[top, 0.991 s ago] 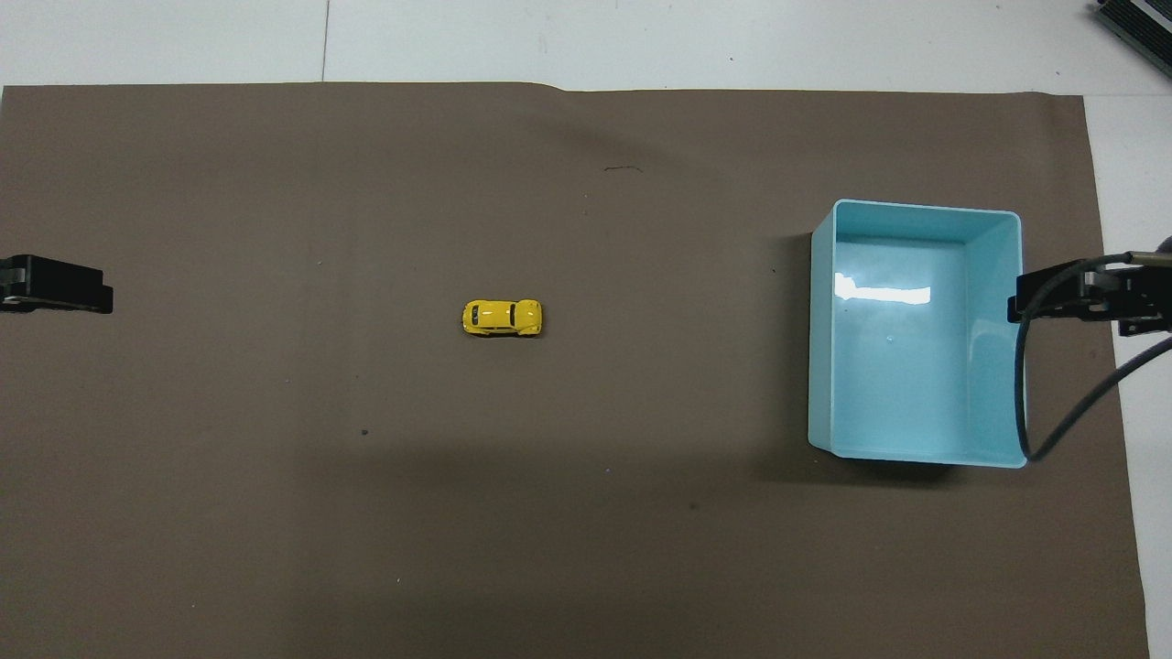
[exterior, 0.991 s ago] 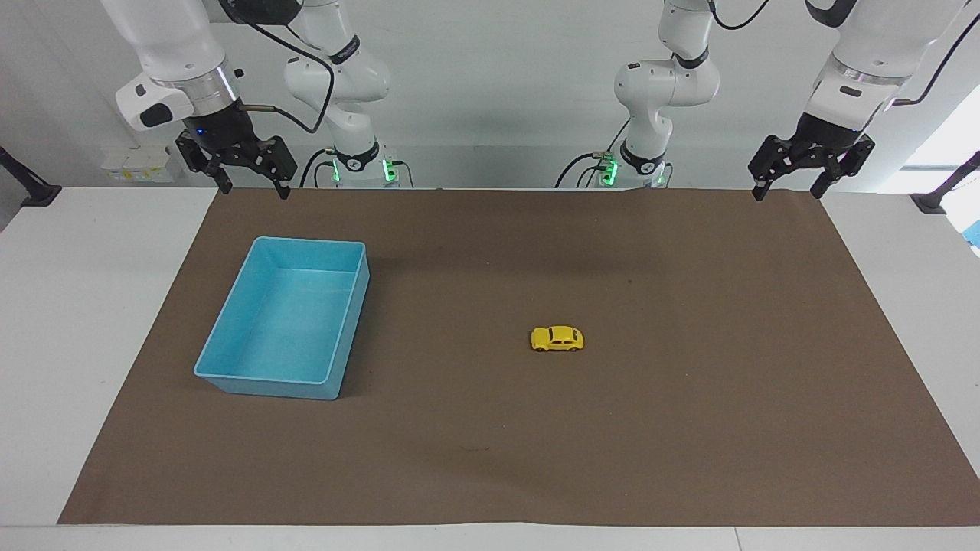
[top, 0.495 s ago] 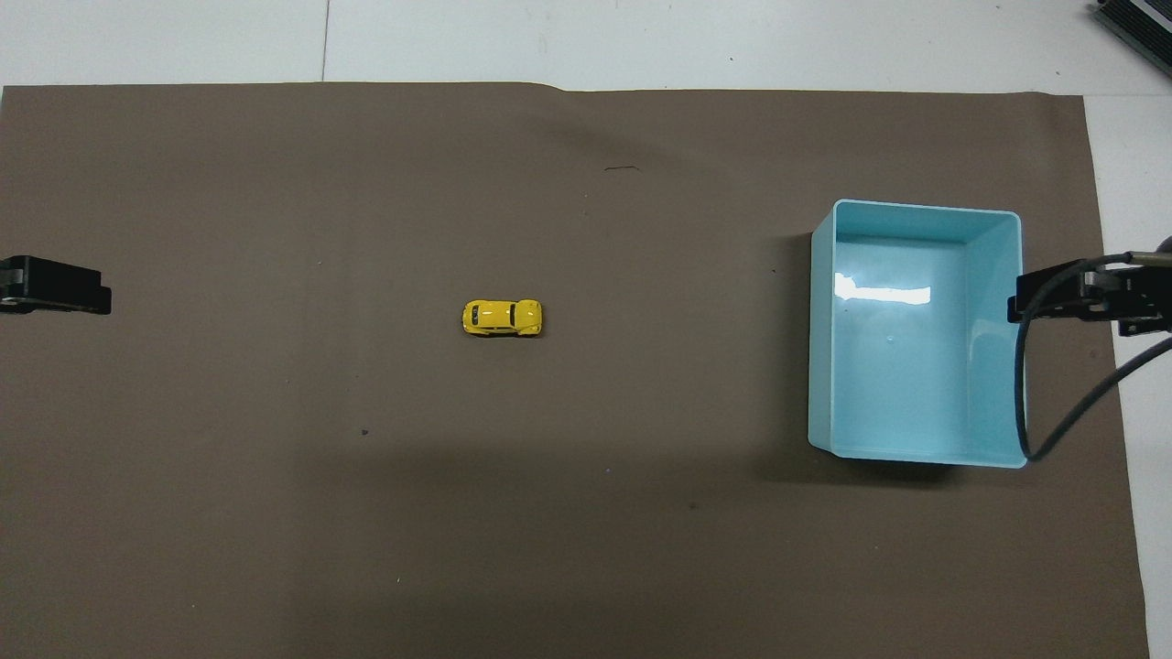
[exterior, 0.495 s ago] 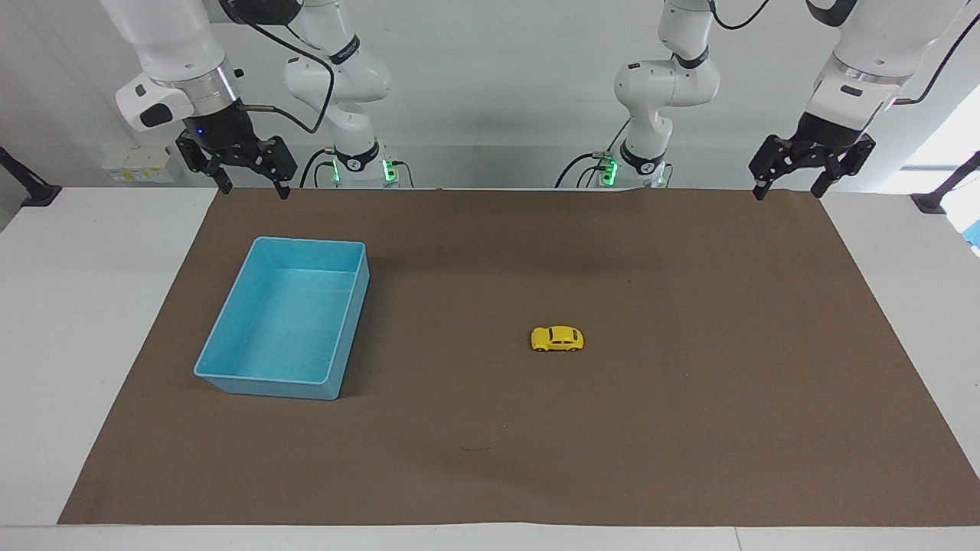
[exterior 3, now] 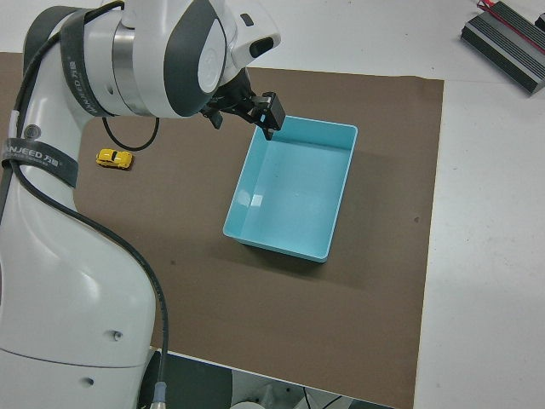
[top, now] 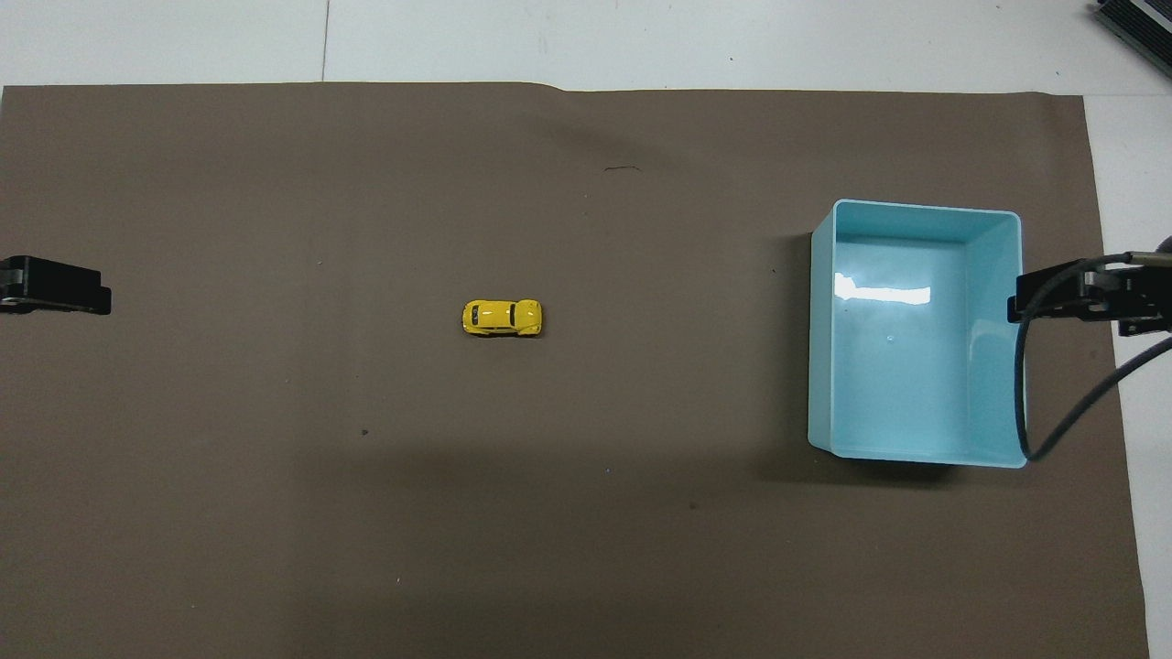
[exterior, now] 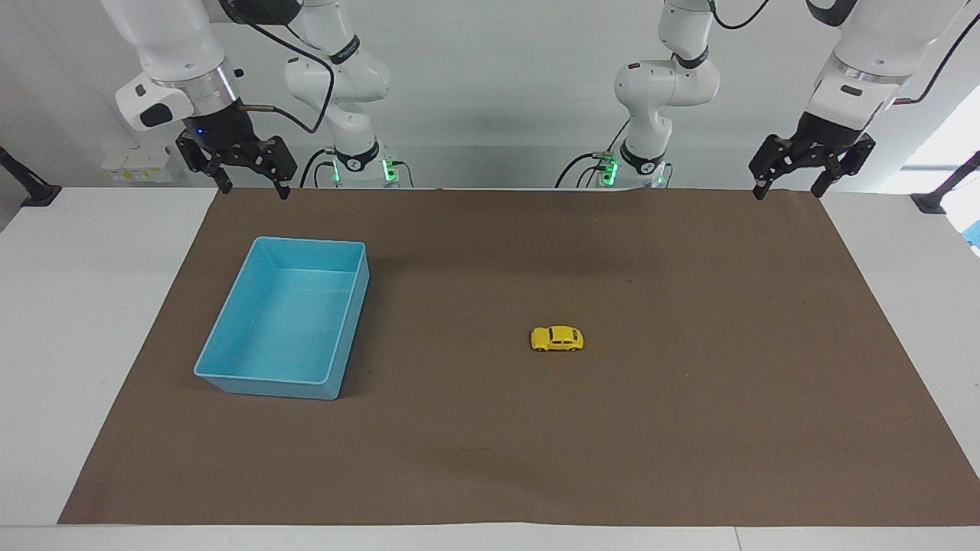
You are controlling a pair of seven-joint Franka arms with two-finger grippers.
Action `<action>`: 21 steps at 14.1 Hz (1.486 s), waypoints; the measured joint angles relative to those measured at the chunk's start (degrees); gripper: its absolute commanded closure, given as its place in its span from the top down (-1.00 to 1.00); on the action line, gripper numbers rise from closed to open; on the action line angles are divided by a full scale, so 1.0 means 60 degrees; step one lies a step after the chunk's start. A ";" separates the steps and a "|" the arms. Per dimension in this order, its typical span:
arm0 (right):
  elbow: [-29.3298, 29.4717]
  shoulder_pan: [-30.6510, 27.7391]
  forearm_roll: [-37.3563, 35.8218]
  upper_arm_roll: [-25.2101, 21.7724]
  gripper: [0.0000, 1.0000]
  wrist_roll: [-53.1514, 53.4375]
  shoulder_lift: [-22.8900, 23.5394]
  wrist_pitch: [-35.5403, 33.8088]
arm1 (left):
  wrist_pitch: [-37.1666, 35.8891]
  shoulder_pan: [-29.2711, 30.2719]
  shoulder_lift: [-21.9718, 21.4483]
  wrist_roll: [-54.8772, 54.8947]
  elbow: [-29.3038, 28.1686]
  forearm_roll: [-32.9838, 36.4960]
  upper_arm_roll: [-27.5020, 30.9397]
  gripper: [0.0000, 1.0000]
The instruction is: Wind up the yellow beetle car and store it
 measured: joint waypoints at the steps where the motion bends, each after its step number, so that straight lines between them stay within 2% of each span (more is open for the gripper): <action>1: 0.0000 0.0000 0.0000 0.0000 1.00 0.0000 0.0000 0.0000 | 0.0000 0.0000 -0.0001 0.0000 0.0000 0.0000 0.0000 1.00; 21: 0.0000 0.0000 0.0000 0.0000 1.00 0.0000 0.0000 0.0000 | -0.0029 0.0132 -0.0002 -0.0013 0.0000 -0.0275 0.0042 1.00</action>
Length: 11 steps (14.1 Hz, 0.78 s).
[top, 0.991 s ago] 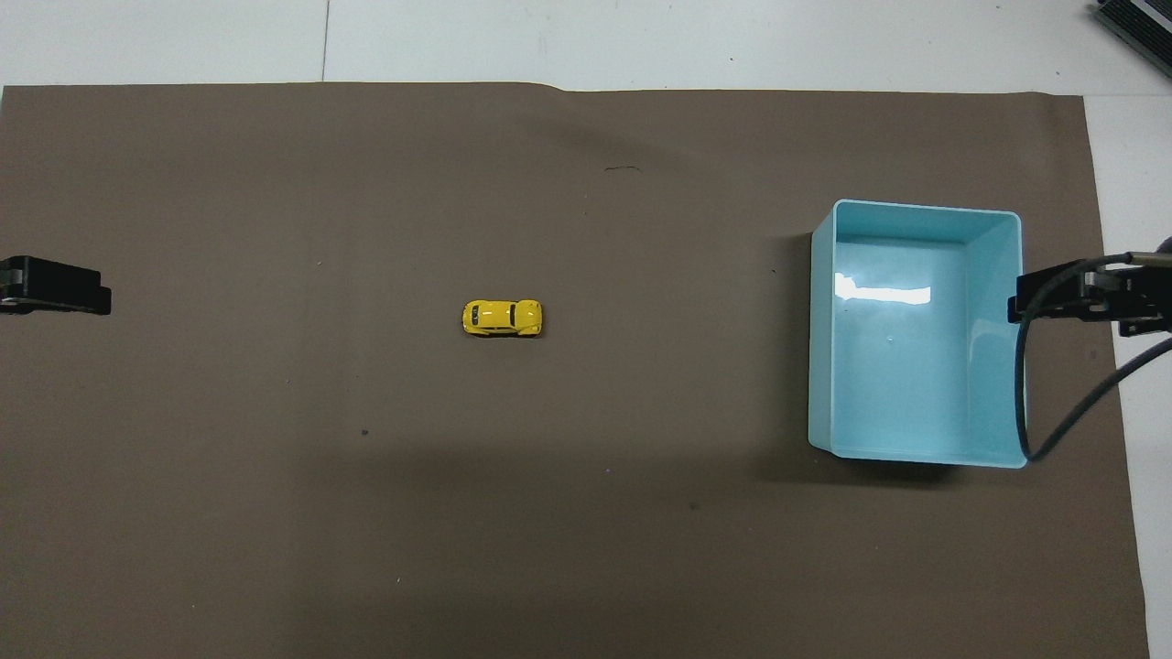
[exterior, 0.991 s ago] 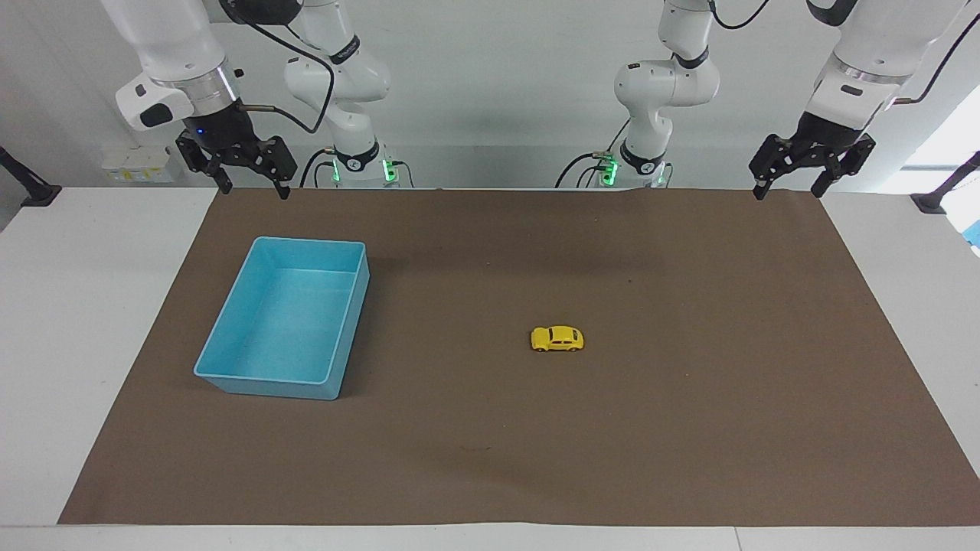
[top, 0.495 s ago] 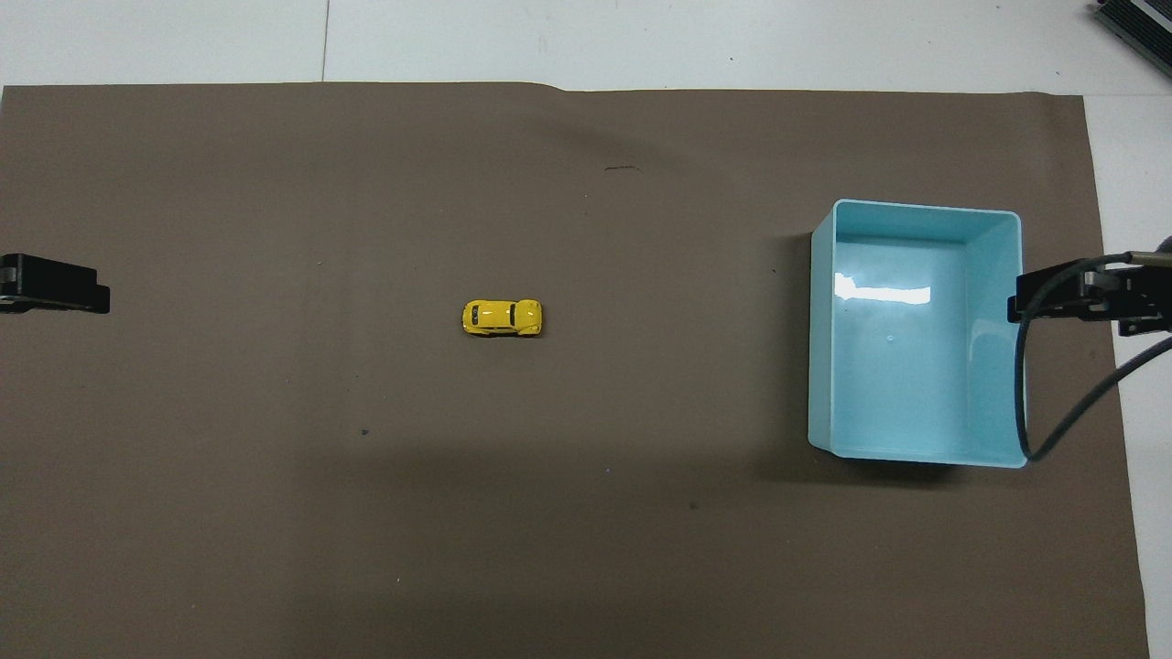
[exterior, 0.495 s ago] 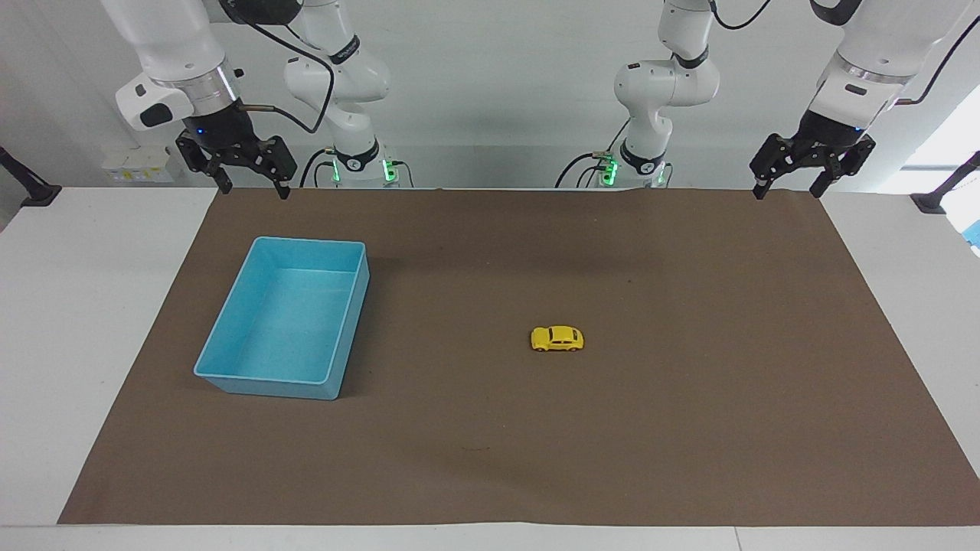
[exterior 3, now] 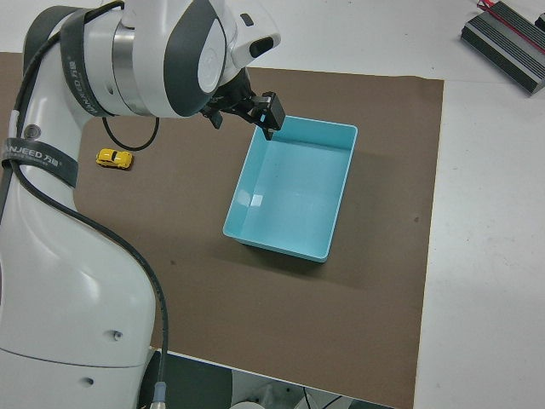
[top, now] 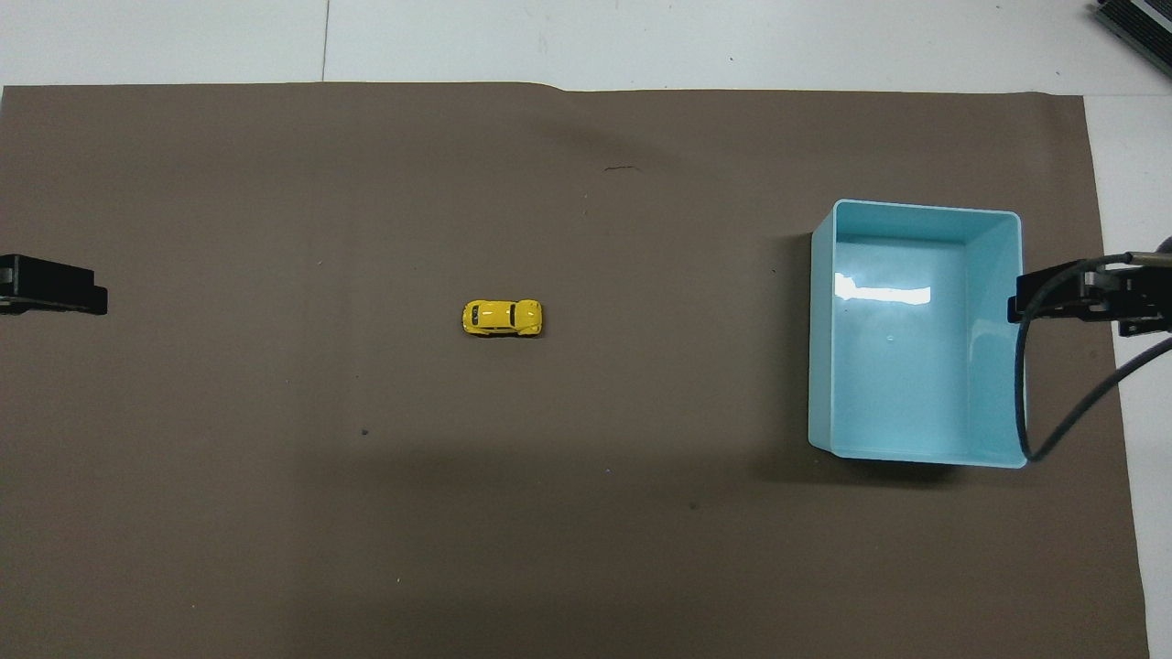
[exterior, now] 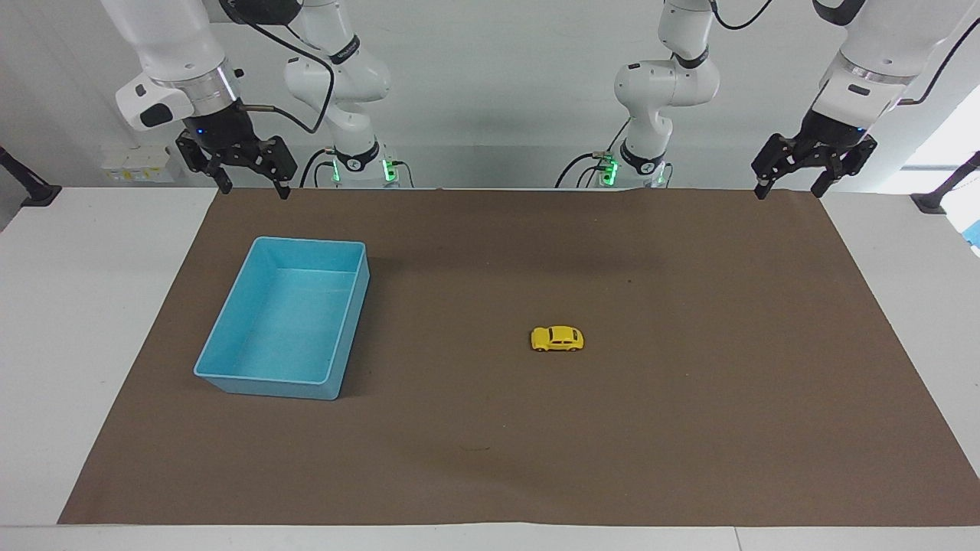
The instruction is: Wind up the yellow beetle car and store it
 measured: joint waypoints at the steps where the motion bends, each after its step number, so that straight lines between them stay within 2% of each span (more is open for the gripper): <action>1: 0.0000 0.0000 0.0000 0.0000 1.00 0.0000 0.0000 0.0000 | -0.0001 0.0003 0.0000 0.0000 0.0000 0.0000 0.0000 1.00; 7: 0.0000 0.0000 0.0000 0.0000 1.00 0.0000 0.0000 0.0000 | -0.0001 0.0012 0.0000 -0.0145 0.0000 0.0000 0.0001 1.00; 11: 0.0000 0.0000 0.0000 0.0000 1.00 0.0000 0.0000 0.0000 | 0.0001 0.0014 0.0058 -0.1360 -0.0034 -0.0001 0.0001 1.00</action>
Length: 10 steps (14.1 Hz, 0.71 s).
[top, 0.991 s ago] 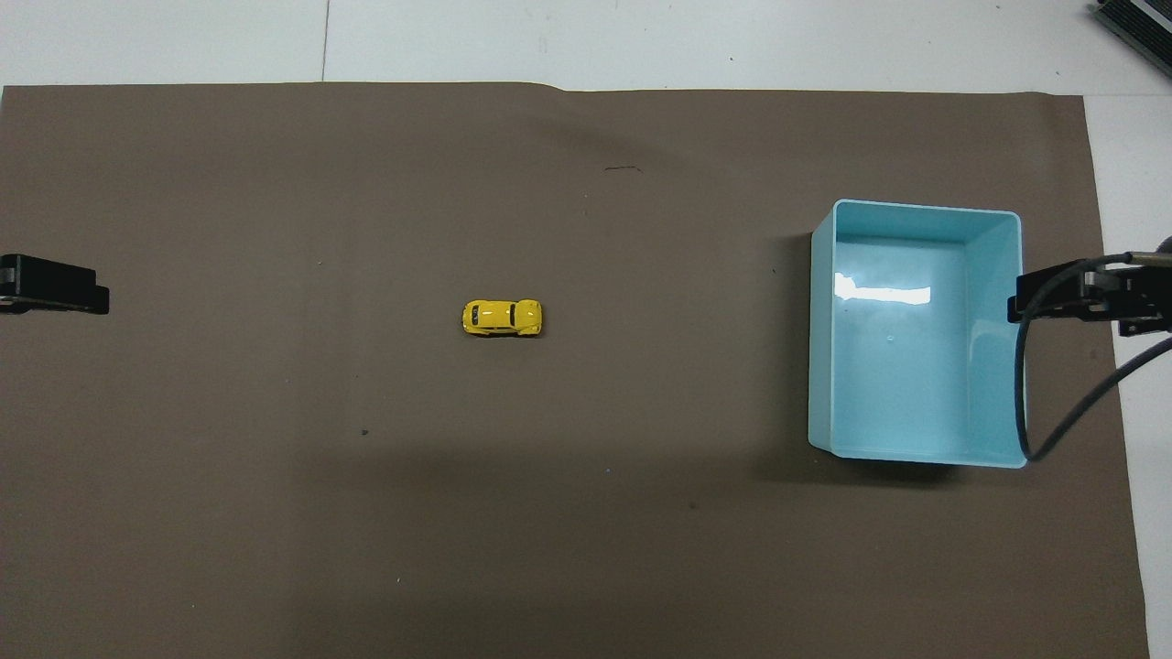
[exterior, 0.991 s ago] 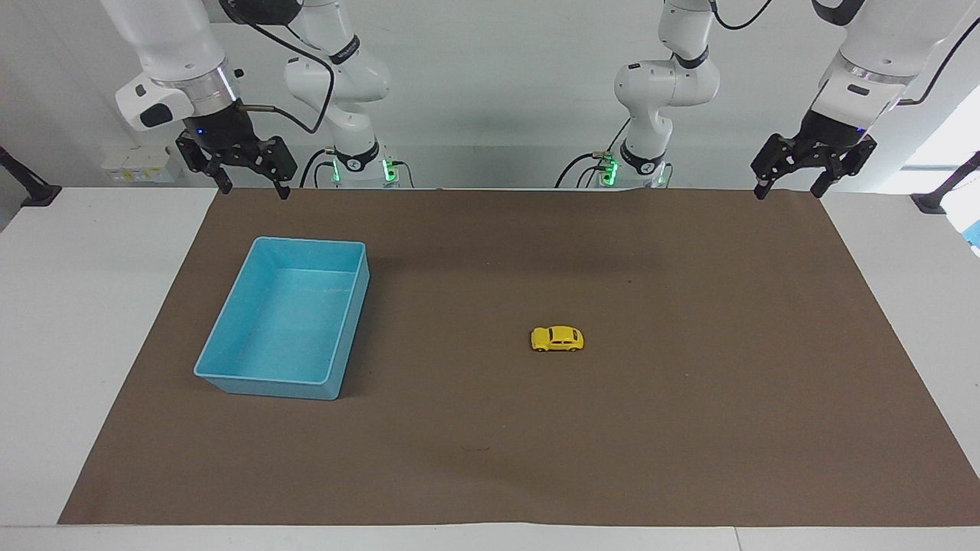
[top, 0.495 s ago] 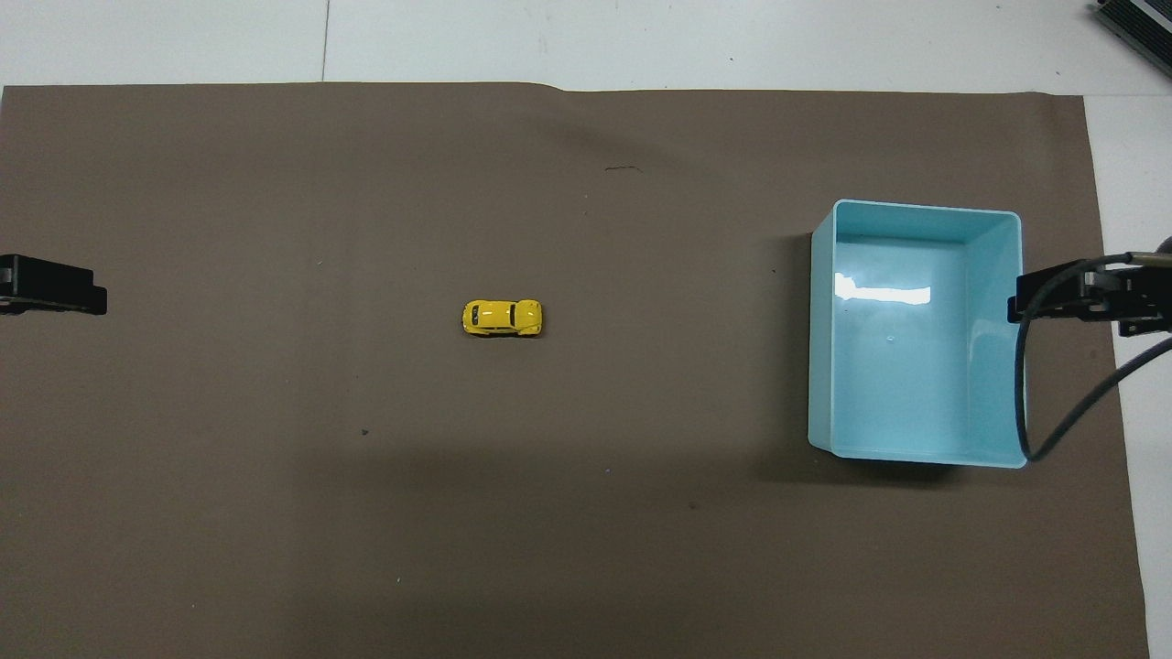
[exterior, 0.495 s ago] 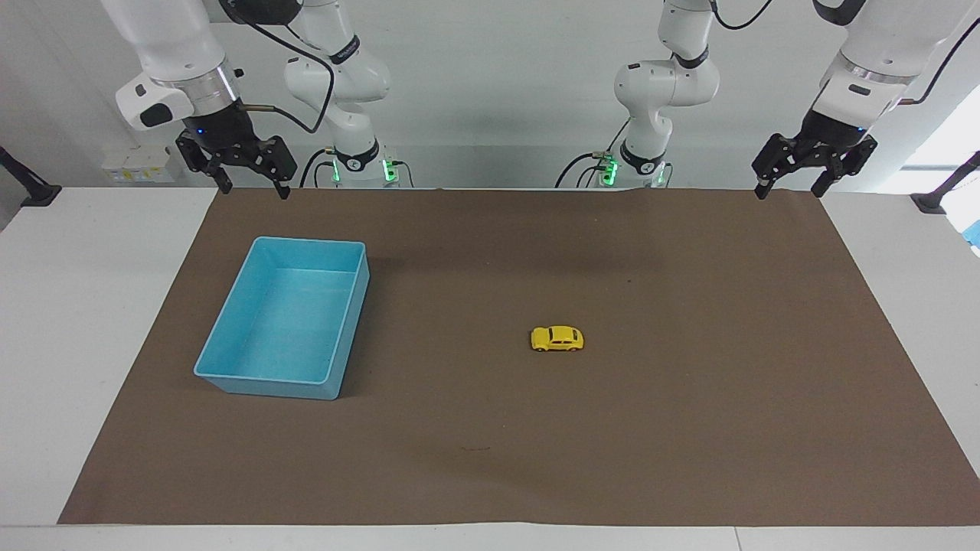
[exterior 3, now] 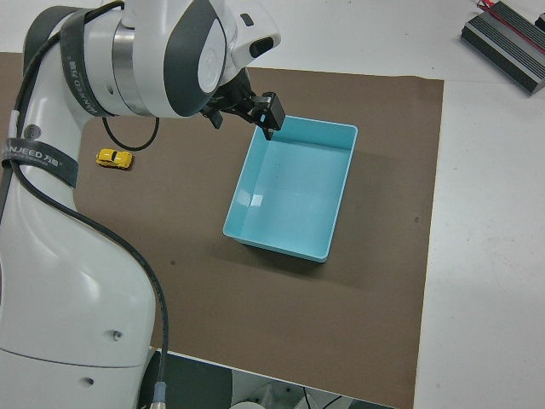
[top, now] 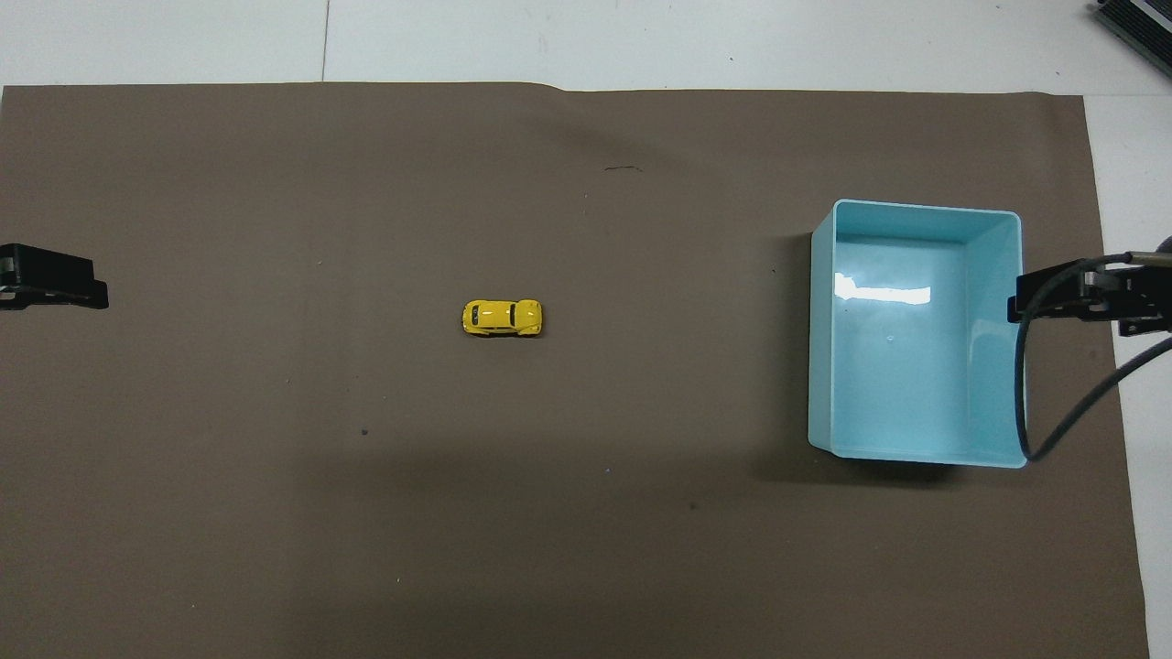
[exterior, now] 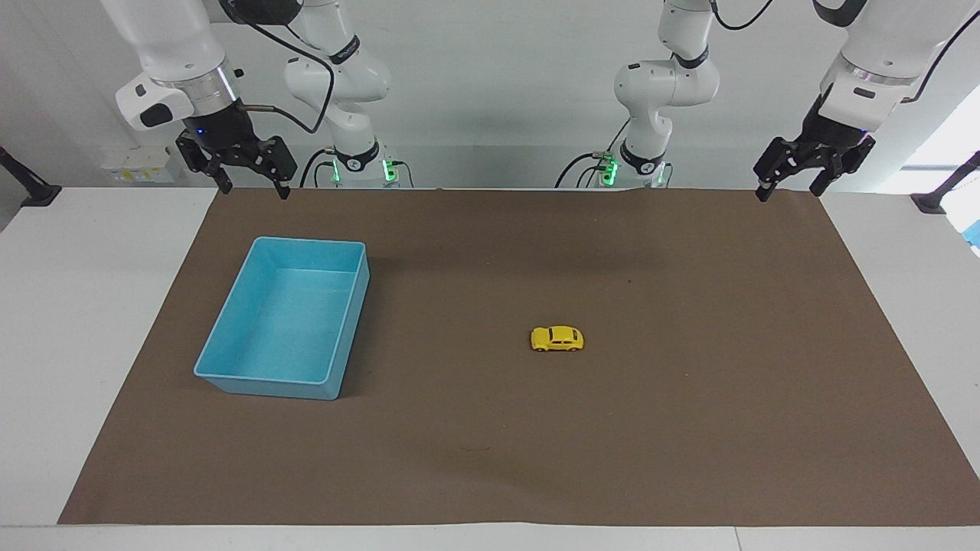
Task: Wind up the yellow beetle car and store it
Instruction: 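Move the left gripper over to the yellow beetle car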
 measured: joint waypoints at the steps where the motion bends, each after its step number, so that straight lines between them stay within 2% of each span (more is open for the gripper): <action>1: 0.0000 0.0000 0.0000 0.0000 1.00 0.0000 0.0000 0.0000 | 0.0001 0.0000 0.0031 -0.0343 -0.0024 0.0000 0.0000 1.00; 7: 0.0000 0.0000 0.0000 0.0000 1.00 0.0000 0.0000 0.0000 | 0.0056 0.0001 0.0155 -0.2807 -0.0497 -0.0006 0.0000 1.00; 10: 0.0000 0.0000 0.0000 0.0000 1.00 0.0000 0.0000 0.0000 | 0.0348 0.0002 0.0162 -0.4751 -0.0938 -0.0008 -0.0004 1.00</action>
